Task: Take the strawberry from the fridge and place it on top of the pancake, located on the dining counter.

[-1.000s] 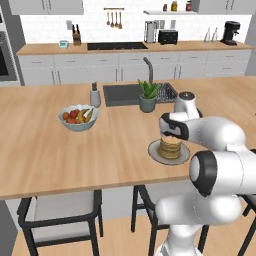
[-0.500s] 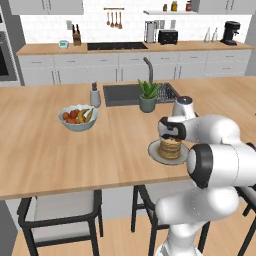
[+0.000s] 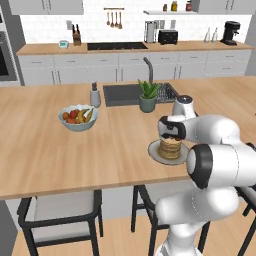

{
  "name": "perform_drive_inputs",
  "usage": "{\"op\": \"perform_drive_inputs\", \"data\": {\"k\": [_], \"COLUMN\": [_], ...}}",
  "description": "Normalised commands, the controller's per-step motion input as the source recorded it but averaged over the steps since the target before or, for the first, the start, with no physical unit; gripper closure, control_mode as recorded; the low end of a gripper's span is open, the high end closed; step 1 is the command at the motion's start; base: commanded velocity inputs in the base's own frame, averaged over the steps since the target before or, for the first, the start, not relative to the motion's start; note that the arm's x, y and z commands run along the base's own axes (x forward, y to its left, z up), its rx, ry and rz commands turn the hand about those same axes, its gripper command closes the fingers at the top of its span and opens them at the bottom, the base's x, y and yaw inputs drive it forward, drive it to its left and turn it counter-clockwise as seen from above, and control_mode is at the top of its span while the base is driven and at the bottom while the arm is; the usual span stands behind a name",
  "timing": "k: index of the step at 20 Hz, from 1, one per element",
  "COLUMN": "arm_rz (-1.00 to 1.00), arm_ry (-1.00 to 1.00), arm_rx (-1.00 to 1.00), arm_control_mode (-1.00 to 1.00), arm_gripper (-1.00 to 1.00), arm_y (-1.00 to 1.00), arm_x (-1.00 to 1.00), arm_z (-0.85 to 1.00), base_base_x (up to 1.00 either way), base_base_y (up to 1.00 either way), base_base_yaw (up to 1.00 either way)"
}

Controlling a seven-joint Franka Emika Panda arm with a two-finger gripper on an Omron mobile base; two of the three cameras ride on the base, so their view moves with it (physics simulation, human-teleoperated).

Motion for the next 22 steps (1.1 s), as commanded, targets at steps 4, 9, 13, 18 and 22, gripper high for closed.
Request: {"op": "perform_drive_inputs", "data": {"k": [4, 9, 13, 18, 22], "arm_rz": [0.00, 0.00, 0.01, 0.04, 0.03], "arm_ry": [0.00, 0.00, 0.00, 0.00, 0.01], "arm_rx": [0.00, 0.00, 0.00, 0.00, 0.00], "arm_control_mode": [-1.00, -1.00, -1.00, -1.00, -1.00], "arm_gripper": [1.00, 1.00, 1.00, 1.00, 1.00], "arm_y": [0.00, 0.03, 0.03, 0.00, 0.00], "arm_x": [0.12, 0.31, 0.11, 0.00, 0.00], "arm_z": [0.01, -0.06, -0.11, -0.27, -0.32], "base_base_x": [0.00, 0.00, 0.00, 0.00, 0.00], "base_base_y": [0.00, 0.00, 0.00, 0.00, 0.00], "base_base_yaw": [0.00, 0.00, 0.00, 0.00, 0.00]}}
